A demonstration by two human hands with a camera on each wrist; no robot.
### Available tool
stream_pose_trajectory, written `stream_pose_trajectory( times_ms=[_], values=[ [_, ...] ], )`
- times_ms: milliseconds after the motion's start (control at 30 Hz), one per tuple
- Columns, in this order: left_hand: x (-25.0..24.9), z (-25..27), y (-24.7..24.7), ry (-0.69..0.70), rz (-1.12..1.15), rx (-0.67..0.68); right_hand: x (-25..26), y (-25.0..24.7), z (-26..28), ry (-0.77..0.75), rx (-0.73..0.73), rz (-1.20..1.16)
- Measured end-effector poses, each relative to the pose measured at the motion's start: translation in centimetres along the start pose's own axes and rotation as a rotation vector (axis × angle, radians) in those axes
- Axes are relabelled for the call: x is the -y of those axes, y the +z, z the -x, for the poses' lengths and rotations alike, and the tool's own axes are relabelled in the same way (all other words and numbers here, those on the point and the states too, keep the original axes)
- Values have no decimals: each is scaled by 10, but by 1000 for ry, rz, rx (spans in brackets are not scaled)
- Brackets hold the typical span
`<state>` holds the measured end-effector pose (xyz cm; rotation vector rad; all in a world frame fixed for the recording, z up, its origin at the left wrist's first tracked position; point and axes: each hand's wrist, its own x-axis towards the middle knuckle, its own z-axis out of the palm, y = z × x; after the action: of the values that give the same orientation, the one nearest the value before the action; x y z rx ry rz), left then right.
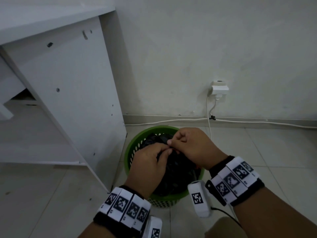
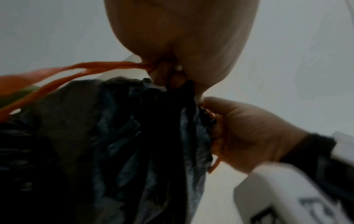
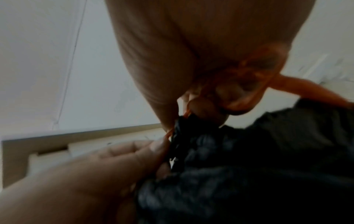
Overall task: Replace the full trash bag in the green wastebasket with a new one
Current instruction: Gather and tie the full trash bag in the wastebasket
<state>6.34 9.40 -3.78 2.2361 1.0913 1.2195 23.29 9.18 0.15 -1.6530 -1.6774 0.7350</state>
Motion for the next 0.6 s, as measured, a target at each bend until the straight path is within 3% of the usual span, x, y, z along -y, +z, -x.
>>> stream_pose_trajectory(
  times_ms=[67,167,233,367,500,600],
  values=[
    [-2,-2,-2,-189,93,56,-2,7,3,-45,-142,34],
    [-4,-7,-10,-519,423,174,-4,13,12,-308,-361,149],
    [-8,-12,-17,-681,610,171,-7,16,18,-421,-429,262],
    [-2,-19,-23,-604,591,131,-9,25,26,-472,-392,316],
    [-1,-19,-22,-656,657,109,-12,37,25,-460,-385,278],
    [0,-19,-24,-609,600,101,-13,40,24,-488,-373,318]
  ],
)
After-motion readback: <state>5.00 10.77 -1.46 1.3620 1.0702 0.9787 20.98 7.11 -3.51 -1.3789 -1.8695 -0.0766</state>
